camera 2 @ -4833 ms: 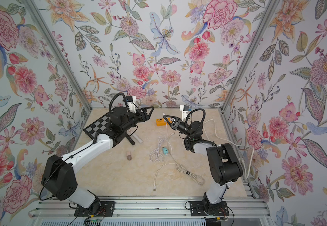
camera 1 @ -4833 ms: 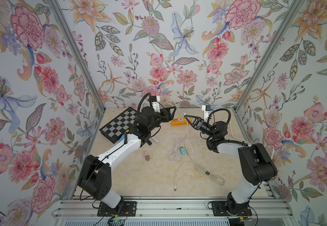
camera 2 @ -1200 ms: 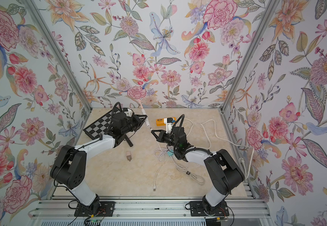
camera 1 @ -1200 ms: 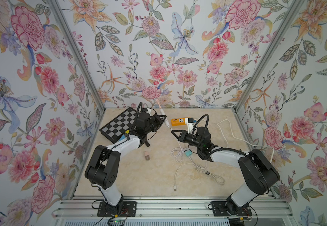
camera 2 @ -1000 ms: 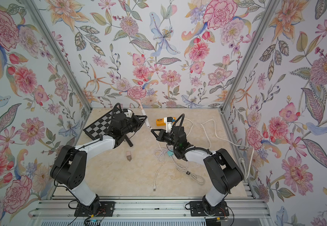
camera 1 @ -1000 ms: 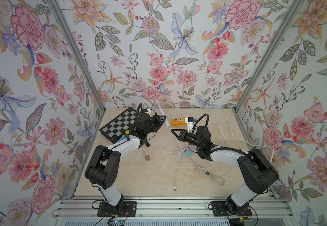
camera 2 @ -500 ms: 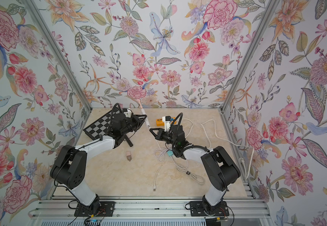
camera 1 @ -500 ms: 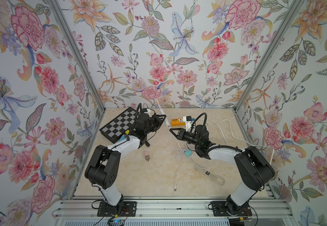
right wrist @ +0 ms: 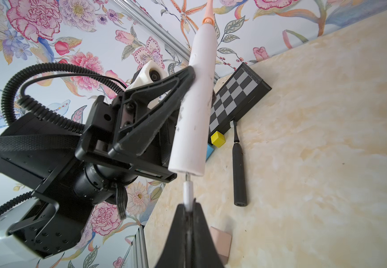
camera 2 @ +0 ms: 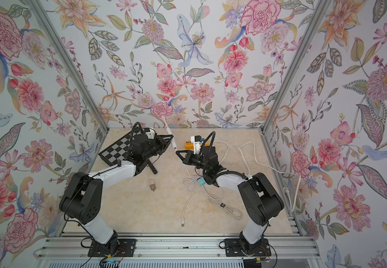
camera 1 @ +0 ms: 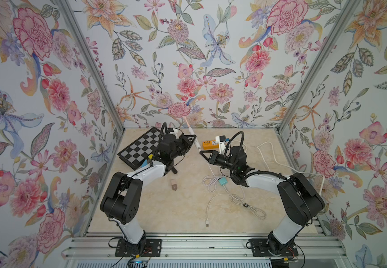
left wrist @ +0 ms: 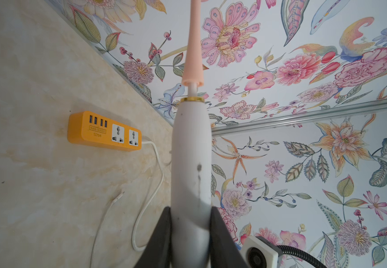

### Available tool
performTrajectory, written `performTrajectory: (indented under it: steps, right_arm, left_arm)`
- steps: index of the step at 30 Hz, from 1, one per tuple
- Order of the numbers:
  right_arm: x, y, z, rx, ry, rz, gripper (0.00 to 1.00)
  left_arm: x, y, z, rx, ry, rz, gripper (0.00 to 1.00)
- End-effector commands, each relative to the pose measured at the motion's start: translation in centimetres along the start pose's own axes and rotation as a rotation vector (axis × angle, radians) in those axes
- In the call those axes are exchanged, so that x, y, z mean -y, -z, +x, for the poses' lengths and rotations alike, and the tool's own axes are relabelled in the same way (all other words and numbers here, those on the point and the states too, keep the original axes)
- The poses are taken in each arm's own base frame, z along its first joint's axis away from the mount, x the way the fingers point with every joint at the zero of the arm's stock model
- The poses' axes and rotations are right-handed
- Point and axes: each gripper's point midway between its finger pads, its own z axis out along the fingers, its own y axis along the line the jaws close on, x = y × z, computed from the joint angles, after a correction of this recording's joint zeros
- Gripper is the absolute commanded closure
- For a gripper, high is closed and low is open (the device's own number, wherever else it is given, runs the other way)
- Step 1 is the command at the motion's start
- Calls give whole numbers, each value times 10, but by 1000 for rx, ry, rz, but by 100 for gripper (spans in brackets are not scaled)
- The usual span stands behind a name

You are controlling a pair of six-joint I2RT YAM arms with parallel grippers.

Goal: Charge the electric toothbrush
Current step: Insert the charging cable into the electric toothbrush.

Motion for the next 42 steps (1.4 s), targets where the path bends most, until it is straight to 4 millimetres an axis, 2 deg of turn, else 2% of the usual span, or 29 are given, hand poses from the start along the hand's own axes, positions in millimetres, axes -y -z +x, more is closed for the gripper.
performTrajectory:
  steps: [1,11,19,25,34,36,42]
  right_arm:
    - [-16,3,-27,73,44,-26,95]
    - [-21,3,-38,89,37,-53,95]
    - [-36,1,-40,82,54,-96,95]
    - [-47,5,-49,106,73,-106,95]
    - [-53,1,-48,95,74,-118,95]
    - [-49,-1,-48,94,76,-103,95]
    - [-22,-6,-43,85,46,-29,95]
  left_arm:
    - [3,-1,11,-41,10,29,100]
    - [6,-1,13,-46,-1,34,100]
    - [3,-2,15,-47,-2,27,100]
    - [-1,-1,14,-39,-4,11,100]
    - [2,-2,15,-41,-8,11,100]
    - [4,-3,16,-44,-6,22,100]
    - [15,-2,18,-52,-4,52,100]
